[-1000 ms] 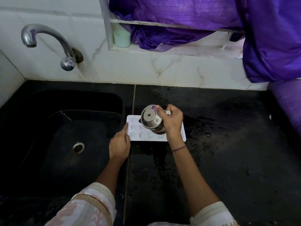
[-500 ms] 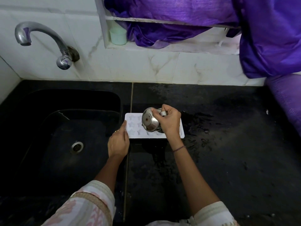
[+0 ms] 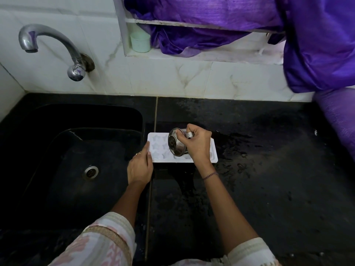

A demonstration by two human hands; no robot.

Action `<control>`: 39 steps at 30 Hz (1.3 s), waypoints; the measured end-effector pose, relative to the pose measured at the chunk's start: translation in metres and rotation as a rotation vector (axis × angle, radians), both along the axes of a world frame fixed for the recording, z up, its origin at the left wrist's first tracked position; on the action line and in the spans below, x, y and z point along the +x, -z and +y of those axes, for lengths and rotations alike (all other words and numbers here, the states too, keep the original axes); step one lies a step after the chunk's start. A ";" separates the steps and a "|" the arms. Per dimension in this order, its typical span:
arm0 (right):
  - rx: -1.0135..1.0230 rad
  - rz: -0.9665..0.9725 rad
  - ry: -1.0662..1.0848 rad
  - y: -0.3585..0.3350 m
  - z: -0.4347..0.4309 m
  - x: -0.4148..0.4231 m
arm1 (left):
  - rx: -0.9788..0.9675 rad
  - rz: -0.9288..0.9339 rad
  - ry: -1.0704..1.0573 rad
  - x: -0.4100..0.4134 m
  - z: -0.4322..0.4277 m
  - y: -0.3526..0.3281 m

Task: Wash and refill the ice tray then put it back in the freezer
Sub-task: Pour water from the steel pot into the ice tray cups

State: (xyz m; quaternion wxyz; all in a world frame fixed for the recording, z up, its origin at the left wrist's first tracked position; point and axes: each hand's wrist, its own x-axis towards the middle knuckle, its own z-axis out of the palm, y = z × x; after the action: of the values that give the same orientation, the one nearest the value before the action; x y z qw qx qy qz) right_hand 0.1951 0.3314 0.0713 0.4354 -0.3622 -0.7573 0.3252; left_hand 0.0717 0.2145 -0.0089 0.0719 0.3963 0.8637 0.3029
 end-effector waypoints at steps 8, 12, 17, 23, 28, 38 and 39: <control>0.035 -0.024 0.018 0.000 0.002 -0.001 | -0.010 0.000 0.001 0.000 0.000 0.001; -0.002 0.019 0.031 0.002 0.004 -0.001 | -0.004 -0.001 0.001 -0.001 0.001 0.002; -0.106 0.105 0.079 0.001 0.005 0.002 | 0.002 0.000 0.002 -0.002 0.000 0.004; -0.249 0.184 0.136 -0.003 0.010 0.010 | -0.003 0.005 -0.001 -0.002 0.000 0.004; -0.322 0.255 0.161 -0.002 0.014 0.016 | -0.018 0.010 -0.001 -0.001 -0.001 0.004; -0.185 0.193 0.115 -0.005 0.019 0.026 | -0.031 0.010 0.006 -0.001 0.000 0.004; -0.167 0.183 0.113 -0.005 0.019 0.026 | -0.033 0.013 0.006 -0.001 0.000 0.003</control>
State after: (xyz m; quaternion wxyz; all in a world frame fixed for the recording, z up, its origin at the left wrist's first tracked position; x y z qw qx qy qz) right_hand 0.2212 0.3501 0.0767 0.4883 -0.4081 -0.6633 0.3938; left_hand 0.0707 0.2150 -0.0122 0.0737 0.3996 0.8679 0.2856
